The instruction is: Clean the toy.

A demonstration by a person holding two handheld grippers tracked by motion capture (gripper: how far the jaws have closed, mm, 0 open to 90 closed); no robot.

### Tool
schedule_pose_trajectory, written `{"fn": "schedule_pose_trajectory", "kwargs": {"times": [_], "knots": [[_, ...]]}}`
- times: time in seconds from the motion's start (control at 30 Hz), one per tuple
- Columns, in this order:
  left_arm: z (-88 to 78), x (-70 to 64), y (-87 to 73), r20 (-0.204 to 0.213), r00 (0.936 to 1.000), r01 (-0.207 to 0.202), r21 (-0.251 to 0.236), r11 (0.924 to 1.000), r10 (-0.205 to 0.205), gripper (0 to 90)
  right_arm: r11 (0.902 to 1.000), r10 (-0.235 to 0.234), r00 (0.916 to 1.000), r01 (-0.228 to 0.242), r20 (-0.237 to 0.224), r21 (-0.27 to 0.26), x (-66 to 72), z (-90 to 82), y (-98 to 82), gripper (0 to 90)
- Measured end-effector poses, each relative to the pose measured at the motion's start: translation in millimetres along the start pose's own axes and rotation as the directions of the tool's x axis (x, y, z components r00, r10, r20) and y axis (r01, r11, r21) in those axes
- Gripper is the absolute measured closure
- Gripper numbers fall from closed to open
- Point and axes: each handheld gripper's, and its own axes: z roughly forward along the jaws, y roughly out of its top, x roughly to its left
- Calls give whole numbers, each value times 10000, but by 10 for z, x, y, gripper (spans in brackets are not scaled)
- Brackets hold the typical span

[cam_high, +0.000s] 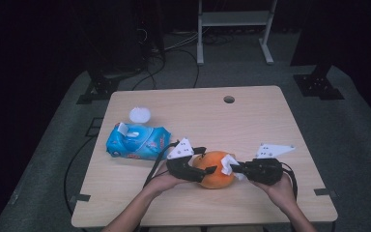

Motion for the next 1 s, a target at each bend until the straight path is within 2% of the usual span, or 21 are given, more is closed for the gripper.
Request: {"fn": "schedule_pose_trajectory", "kwargs": {"times": [0.07,0.13,0.2,0.27,0.3,0.37,0.4,0.47,0.5,0.53,0.67,0.73,0.8,0.83,0.87,0.9,0.93,0.97,1.0], "knots": [[34,-17,-36,179,9998,87,185,9998,-90,239,10000,28,10000,-28,-31,35,-12,-24,-24,839],[32,-43,-70,261,9996,126,155,9998,-130,256,9999,45,10000,-44,-73,127,-17,-52,-44,837],[22,-58,-76,210,9997,134,208,9997,-138,257,9998,27,9996,-21,276,-195,-19,-119,-54,837],[-12,-119,-95,351,9994,-23,297,9996,13,259,9981,321,9988,-300,379,-547,-48,-168,-54,837],[-12,-119,-95,351,9994,-23,297,9996,13,260,9981,321,9988,-300,379,-547,-48,-168,-54,837],[-45,-171,-101,513,9986,-176,363,9992,158,261,9986,358,9983,-340,455,-399,-55,-150,-48,837],[-78,-205,-102,630,9976,-319,361,9988,296,260,9994,339,9988,-335,359,-113,-42,-91,-58,837],[-100,-208,-97,681,9973,-315,327,9990,292,260,9996,286,9992,-288,275,63,-29,-55,-69,837],[-111,-198,-92,702,9971,-311,300,9991,289,259,9996,207,9996,-210,204,179,-14,-23,-85,837],[-127,-157,-66,585,9982,-137,177,9997,127,226,9994,195,9998,-197,71,285,-7,-7,-103,837],[-82,-61,-31,398,9992,77,217,9997,-85,176,9985,222,9998,-221,-23,496,-23,-20,-150,838],[-19,-5,-36,466,9989,48,599,9982,-76,130,9981,250,9997,-247,-56,560,-41,-43,-187,837],[70,33,-77,774,9965,224,1115,9935,-311,123,9979,309,9995,-302,-105,571,-54,-52,-208,836],[107,42,-105,944,9947,289,1199,9924,-404,123,9979,309,9995,-302,-105,571,-54,-52,-208,836],[125,44,-126,1066,9933,305,1219,9921,-437,131,9978,309,9994,-300,-131,586,-54,-49,-215,836],[129,41,-142,1152,9925,287,1139,9931,-419,182,9977,311,9995,-304,-107,613,-52,-42,-222,836],[114,23,-152,1000,9947,155,1029,9946,-258,321,9973,467,9988,-459,-140,575,-54,-37,-231,837],[114,23,-152,1000,9947,155,1029,9946,-258,390,9973,467,9988,-459,-140,575,-54,-37,-231,837],[79,-13,-142,890,9960,-88,741,9972,21,443,9973,607,9980,-598,-193,436,-57,-39,-224,838]]}}
